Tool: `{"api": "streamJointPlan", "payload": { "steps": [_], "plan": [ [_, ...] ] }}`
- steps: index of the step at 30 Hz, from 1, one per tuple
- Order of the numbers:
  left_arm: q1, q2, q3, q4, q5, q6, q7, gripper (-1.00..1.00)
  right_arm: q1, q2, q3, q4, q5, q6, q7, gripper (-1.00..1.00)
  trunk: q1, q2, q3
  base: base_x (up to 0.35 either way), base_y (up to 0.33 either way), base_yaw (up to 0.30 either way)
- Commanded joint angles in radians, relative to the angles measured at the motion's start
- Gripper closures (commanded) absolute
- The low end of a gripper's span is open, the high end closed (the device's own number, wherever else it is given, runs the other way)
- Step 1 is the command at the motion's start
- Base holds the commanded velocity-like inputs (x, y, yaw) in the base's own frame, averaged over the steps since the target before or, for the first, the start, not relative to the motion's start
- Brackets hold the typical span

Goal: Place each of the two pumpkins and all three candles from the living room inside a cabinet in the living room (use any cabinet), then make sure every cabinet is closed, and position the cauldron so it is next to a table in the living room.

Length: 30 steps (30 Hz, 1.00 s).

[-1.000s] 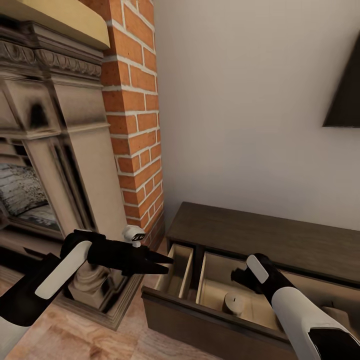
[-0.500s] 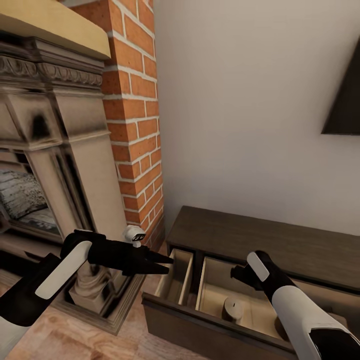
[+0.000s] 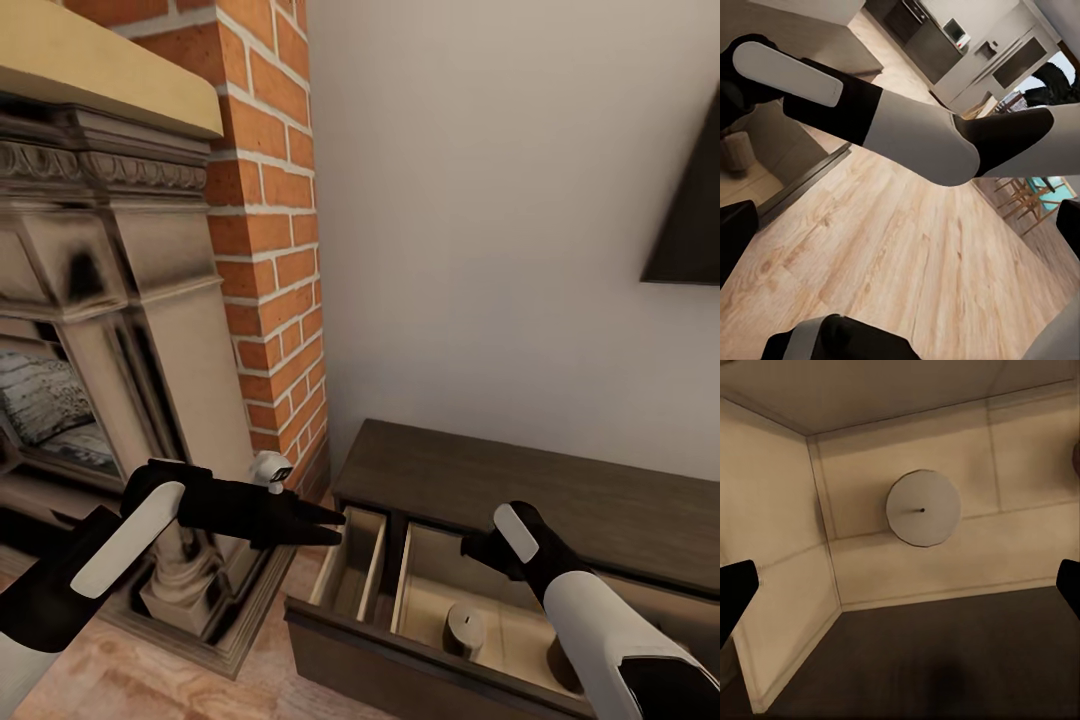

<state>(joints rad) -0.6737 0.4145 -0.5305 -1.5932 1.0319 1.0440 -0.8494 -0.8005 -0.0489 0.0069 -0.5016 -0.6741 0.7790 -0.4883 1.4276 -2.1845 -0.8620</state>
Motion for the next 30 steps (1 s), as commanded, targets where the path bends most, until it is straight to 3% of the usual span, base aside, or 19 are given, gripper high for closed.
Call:
{"api": "streamJointPlan", "payload": {
  "steps": [1, 8, 19, 30],
  "plan": [
    [-0.001, 0.0, -0.001, 0.0, 0.0, 0.003, -0.002, -1.0, 0.0, 0.0, 0.001, -0.002, -0.01, 0.002, -0.009, -1.0, -0.004, 0.007, 0.002, 0.0, 0.0, 0.0],
    [-0.001, 0.0, -0.003, -0.001, 0.0, 0.003, 0.001, -1.0, 0.0, -0.001, 0.001, -0.002, -0.01, 0.001, -0.008, -1.0, -0.031, 0.056, 0.026, -0.038, 0.0, -0.043],
    [-0.001, 0.0, -0.004, -0.001, 0.0, 0.003, 0.001, -1.0, 0.0, -0.002, 0.001, -0.003, -0.01, 0.0, -0.004, -1.0, -0.073, 0.133, 0.073, -0.097, 0.0, -0.197],
    [-0.001, 0.0, -0.005, -0.001, -0.001, 0.003, 0.001, -1.0, 0.0, -0.002, 0.001, -0.003, -0.01, 0.0, -0.004, -1.0, -0.115, 0.21, 0.121, -0.287, 0.0, -0.222]
  ]
}}
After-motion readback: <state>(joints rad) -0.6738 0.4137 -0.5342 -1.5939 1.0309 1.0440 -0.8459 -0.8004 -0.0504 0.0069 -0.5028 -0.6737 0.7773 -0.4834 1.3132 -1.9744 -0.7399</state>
